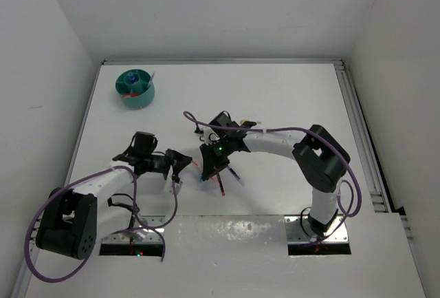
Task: Sort the stationery into containers
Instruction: Close the pen cap on the pen.
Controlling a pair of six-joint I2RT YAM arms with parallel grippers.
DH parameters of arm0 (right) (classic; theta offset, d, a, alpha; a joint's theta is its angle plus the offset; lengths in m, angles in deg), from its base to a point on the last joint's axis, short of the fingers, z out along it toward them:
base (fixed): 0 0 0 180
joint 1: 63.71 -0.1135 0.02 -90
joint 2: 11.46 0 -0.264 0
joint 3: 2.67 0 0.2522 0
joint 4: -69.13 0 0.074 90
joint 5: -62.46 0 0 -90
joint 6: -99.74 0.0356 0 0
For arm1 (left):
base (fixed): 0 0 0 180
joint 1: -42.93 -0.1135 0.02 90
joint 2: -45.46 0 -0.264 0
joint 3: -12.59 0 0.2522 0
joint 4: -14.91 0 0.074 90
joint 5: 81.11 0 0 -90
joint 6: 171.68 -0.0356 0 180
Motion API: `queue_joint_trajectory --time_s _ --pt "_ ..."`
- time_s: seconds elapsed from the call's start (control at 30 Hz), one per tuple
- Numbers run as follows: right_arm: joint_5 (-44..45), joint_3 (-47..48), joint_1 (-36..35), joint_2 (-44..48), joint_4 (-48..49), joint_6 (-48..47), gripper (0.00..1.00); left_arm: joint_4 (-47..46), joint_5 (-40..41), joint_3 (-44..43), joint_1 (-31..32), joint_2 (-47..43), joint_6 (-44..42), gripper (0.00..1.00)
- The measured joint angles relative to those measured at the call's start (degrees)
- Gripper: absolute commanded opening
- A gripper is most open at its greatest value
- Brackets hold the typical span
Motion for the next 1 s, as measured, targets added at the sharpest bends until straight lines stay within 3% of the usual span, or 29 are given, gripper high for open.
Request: queue_joint_trajectory --time_s 0.37,1.0 --pt "10.45 5.31 -0.09 -0.02 -0.22 -0.92 0.00 -5.01 3.13 -2.67 -1.92 0.00 -0.02 0.00" --pt "14.53 4.87 -0.61 0.87 1.95 -0.90 0.00 -6.14 4.52 -3.52 -1.92 0.00 -0.04 0.00"
